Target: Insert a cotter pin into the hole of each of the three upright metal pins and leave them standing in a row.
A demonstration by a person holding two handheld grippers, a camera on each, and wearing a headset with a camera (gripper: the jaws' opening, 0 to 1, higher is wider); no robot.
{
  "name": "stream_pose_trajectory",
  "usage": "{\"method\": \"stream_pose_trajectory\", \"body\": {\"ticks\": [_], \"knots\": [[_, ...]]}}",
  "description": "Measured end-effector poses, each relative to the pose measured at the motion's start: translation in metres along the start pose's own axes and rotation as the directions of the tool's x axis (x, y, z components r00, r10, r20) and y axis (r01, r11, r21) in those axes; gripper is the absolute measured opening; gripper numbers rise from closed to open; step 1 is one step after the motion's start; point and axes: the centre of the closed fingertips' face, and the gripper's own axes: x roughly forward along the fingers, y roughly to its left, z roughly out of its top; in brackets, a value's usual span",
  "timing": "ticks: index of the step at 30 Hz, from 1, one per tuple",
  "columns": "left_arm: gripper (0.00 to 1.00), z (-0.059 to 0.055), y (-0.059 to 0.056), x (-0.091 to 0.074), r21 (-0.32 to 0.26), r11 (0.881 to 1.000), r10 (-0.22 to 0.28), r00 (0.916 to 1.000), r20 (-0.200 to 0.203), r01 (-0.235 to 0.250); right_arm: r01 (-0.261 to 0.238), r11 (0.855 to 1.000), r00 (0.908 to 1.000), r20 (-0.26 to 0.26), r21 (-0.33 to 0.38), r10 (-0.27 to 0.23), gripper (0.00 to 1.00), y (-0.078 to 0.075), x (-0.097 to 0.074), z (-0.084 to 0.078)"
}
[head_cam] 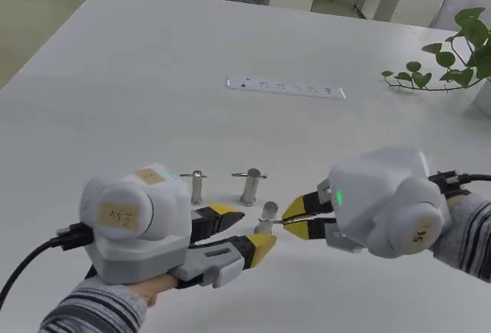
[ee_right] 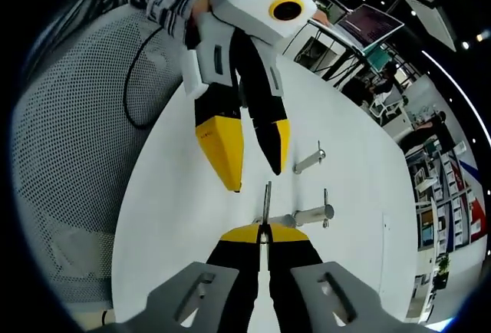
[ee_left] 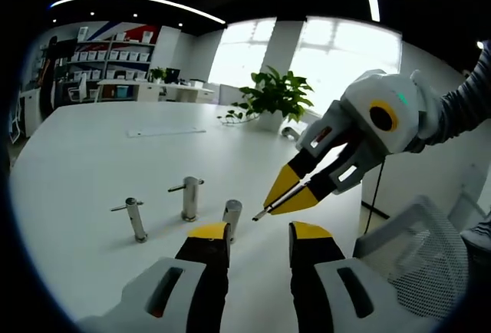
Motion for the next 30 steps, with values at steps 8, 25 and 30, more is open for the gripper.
{"method": "stream_pose_trajectory", "body": {"ticks": [8,25,30], "knots": [[0.11,0.002,-0.003,-0.001,-0.052,0.998,-0.025,0.9995,0.019,0.026,0.010,1.000,0.9996,0.025,-0.008,-0.010,0.00,0.001,-0.002,0.011],[0.00,0.005,-0.006,-0.004,-0.138,0.989,-0.048,0.9972,0.058,0.056,0.011,1.000,0.9989,0.045,0.004,-0.011,0.00,0.002,-0.001,0.020],[0.00,0.005,-0.009,-0.003,-0.087,0.995,-0.053,0.9973,0.051,0.058,-0.003,0.998,0.9987,0.051,0.067,0.000,0.00,0.001,-0.002,0.018]]}}
